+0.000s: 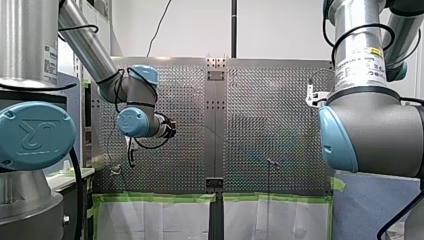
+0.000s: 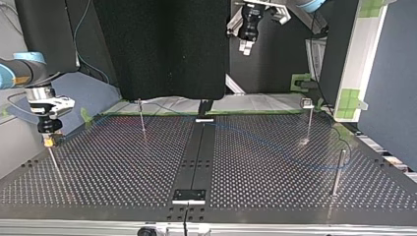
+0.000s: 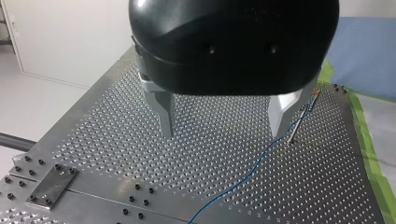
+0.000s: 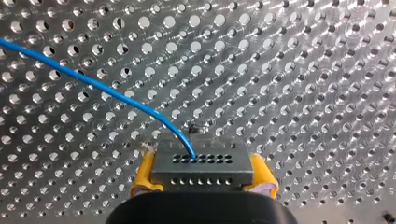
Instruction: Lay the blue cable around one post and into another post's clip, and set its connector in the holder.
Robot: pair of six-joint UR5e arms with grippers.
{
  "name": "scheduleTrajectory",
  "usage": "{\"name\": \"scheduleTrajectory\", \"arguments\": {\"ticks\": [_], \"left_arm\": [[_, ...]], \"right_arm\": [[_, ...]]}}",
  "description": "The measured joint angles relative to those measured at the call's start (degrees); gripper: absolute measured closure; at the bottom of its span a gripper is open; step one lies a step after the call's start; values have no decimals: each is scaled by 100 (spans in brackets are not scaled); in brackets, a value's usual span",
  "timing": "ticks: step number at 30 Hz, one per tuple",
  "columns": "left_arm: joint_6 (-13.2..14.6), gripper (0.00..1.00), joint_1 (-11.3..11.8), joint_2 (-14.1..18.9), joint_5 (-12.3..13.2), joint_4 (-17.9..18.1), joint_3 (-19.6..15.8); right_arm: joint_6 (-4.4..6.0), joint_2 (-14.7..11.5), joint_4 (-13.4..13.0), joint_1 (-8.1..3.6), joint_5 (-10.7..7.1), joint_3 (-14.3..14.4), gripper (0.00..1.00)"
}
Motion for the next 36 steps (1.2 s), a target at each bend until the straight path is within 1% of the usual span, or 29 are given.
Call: {"name": "scheduleTrajectory", "arguments": {"ticks": [4,5,6,7,8,9,10,11,12,13,14,15,16,17,18,19,21,22,23,25,26,27,28,29,30,32,36], "left_arm": [[0,0,0,-5,-3,0,0],[0,0,0,-5,-3,1,0],[0,0,0,-7,-3,2,0],[0,0,1,-7,-3,4,0],[0,0,3,-7,-4,5,0],[0,0,5,-8,-3,6,0],[0,0,7,-11,-4,7,0],[0,0,9,-12,-3,8,0],[0,0,11,-14,-3,7,0],[0,0,13,-14,-3,7,0],[0,0,14,-14,-4,7,0],[1,0,15,-14,-4,8,0],[3,0,16,-15,-4,10,0],[5,0,17,-15,-4,12,0],[6,0,19,-17,-3,13,0],[7,0,22,-21,-3,14,0],[8,0,24,-23,-3,16,0],[8,0,24,-23,-4,17,0],[8,0,25,-23,-5,17,0],[9,0,26,-24,-5,17,0],[8,0,27,-26,-4,18,0],[9,0,29,-29,-5,18,0],[13,0,29,-31,-6,17,0],[18,0,30,-32,-6,17,0],[24,0,31,-32,-6,18,0],[34,0,33,-32,-4,18,0],[42,0,34,-33,-2,12,0]], "right_arm": [[-21,3,2,8,21,6,100],[-29,4,5,11,27,4,95],[-40,4,8,16,37,4,84],[-47,4,9,20,43,4,84],[-54,4,11,22,49,4,72],[-64,3,14,24,57,4,72],[-70,3,17,25,63,3,65],[-74,3,20,26,70,3,55],[-79,3,24,26,80,3,48],[-79,3,26,28,89,3,48],[-80,3,28,29,99,3,42],[-80,3,29,29,115,3,42],[-80,5,29,29,129,3,37],[-80,6,29,29,143,3,30],[-79,7,30,30,158,3,27],[-79,9,31,31,166,3,27],[-72,10,28,33,176,4,19],[-69,16,25,33,178,6,19],[-66,15,23,32,181,6,16],[-61,19,16,33,184,7,16],[-57,18,8,33,187,7,11],[-53,18,3,34,191,6,9],[-50,16,-1,34,192,5,9],[-48,15,-3,34,192,6,5],[-46,13,-7,35,192,5,5],[-43,14,-10,35,195,6,0],[-28,17,-26,37,205,5,0]]}}
